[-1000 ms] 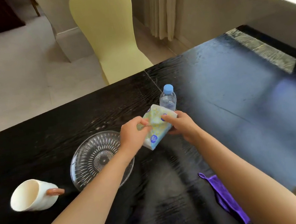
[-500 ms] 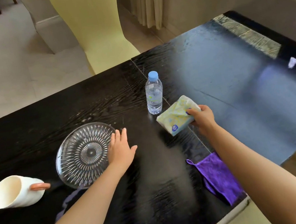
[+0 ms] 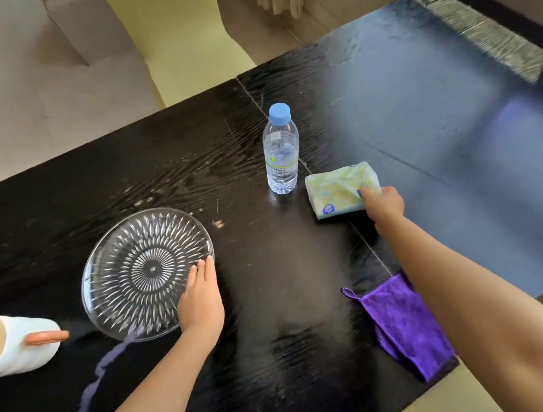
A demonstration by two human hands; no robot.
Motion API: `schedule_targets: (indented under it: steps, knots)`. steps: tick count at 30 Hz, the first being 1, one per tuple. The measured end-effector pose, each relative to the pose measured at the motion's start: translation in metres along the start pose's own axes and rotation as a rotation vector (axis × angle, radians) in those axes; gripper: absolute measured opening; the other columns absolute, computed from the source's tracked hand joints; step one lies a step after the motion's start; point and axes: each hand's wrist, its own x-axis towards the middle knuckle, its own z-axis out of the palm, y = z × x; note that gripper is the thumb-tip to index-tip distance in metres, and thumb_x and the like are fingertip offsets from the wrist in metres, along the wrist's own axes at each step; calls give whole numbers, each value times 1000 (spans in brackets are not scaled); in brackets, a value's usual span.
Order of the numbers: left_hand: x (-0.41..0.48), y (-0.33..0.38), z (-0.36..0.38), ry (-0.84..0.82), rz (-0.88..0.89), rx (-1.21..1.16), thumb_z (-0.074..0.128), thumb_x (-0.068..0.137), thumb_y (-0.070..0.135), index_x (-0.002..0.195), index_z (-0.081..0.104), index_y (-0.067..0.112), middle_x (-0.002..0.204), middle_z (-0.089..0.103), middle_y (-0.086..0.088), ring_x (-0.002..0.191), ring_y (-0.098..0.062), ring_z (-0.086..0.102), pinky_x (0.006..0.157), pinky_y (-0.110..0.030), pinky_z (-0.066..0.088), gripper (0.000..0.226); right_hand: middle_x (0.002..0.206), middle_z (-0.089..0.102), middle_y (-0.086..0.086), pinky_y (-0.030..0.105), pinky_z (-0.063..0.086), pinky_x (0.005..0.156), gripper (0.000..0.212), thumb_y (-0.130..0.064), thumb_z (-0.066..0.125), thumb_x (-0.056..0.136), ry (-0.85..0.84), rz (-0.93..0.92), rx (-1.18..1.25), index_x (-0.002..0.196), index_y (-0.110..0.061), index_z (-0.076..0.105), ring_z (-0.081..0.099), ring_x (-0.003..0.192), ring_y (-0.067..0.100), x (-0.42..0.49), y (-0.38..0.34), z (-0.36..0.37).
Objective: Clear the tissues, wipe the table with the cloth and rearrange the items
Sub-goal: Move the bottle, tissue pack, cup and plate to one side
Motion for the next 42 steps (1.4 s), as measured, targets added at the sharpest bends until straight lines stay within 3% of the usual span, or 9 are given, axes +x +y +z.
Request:
schedule_targets:
  steps: [8, 13, 17, 21, 24, 27, 31, 36, 42]
  knots:
    - [-3, -3, -1, 18, 14, -44, 37, 89, -11, 152, 6, 16, 160, 13, 1, 148, -14, 9, 113, -28, 33, 75, 135, 41, 17, 30, 36, 82, 53, -35, 56, 88, 92, -10, 24, 126, 0, 45, 51, 114, 31, -17, 3, -1]
    - [-7, -3, -12, 19, 3, -103, 36, 91, -10, 151, 13, 13, 159, 18, -2, 147, -16, 13, 114, -29, 28, 69, 121, 53, 22, 36, 40, 88, 31, -20, 46, 91, 253, -64, 110, 110, 5, 51, 53, 109, 35, -75, 14, 12]
    - [-13, -4, -23, 63, -9, -188, 33, 91, -11, 147, 25, 11, 155, 29, -3, 145, -16, 21, 115, -30, 25, 61, 92, 66, 8, 34, 44, 80, 22, -27, 48, 92, -199, -297, -78, 96, -8, 58, 61, 88, 26, -132, 24, 65]
    - [-22, -7, -36, 154, -20, -298, 37, 89, -6, 135, 45, 9, 137, 52, -6, 129, -20, 43, 103, -28, 34, 49, 88, 66, 4, 28, 49, 61, 44, -51, 41, 93, -879, -140, -179, 108, -12, 57, 59, 69, 16, -179, -7, 118]
    - [-27, -11, -47, 208, 4, -366, 41, 88, -1, 122, 56, 8, 116, 62, -8, 111, -24, 54, 89, -32, 40, 38, 79, 68, 4, 26, 52, 56, 46, -53, 39, 93, -1023, -42, -111, 102, -13, 60, 64, 67, 19, -204, -35, 142]
    - [-29, -21, -55, 267, 20, -433, 44, 88, 0, 115, 60, 10, 108, 66, -6, 102, -24, 58, 84, -34, 45, 33, 60, 63, 3, 25, 50, 51, 23, -23, 45, 95, -955, -66, -80, 78, -12, 56, 61, 49, 14, -219, -54, 160]
    - [-41, -44, -70, 368, 46, -506, 50, 92, 13, 116, 61, 12, 107, 66, -3, 102, -20, 57, 82, -31, 44, 27, 67, 59, 8, 23, 47, 43, 18, -7, 44, 91, -816, -142, -116, 76, -8, 53, 58, 55, 19, -229, -71, 173]
    - [-60, -114, -95, 516, 26, -392, 59, 89, 18, 122, 59, 10, 123, 64, -6, 122, -24, 53, 115, -42, 25, 34, 65, 61, 12, 18, 43, 32, 18, 0, 40, 89, -748, -179, -108, 76, -5, 51, 56, 33, 9, -239, -84, 176]
    - [-61, -215, -126, 202, -199, -74, 61, 82, 50, 149, 11, 31, 161, 5, -4, 148, -27, -2, 113, -61, 7, 86, 51, 61, 8, 16, 41, 31, 25, -4, 40, 90, -666, -276, -196, 69, -6, 53, 53, 29, 6, -263, -102, 175]
